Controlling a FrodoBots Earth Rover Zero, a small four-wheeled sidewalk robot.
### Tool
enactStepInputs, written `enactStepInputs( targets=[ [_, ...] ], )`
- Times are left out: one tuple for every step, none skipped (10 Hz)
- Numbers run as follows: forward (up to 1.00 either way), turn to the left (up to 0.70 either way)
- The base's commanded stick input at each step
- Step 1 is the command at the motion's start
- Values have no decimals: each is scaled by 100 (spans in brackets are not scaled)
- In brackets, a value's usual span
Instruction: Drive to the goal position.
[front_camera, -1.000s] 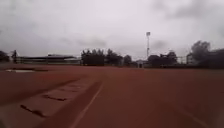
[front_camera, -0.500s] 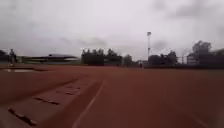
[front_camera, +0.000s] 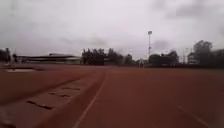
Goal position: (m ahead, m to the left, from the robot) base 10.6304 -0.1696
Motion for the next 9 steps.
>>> enactStepInputs(
  targets=[
    [50,0],
    [50,0],
    [50,0],
    [50,0],
    [50,0],
    [50,0],
    [50,0],
    [50,0],
    [50,0]
  ],
)
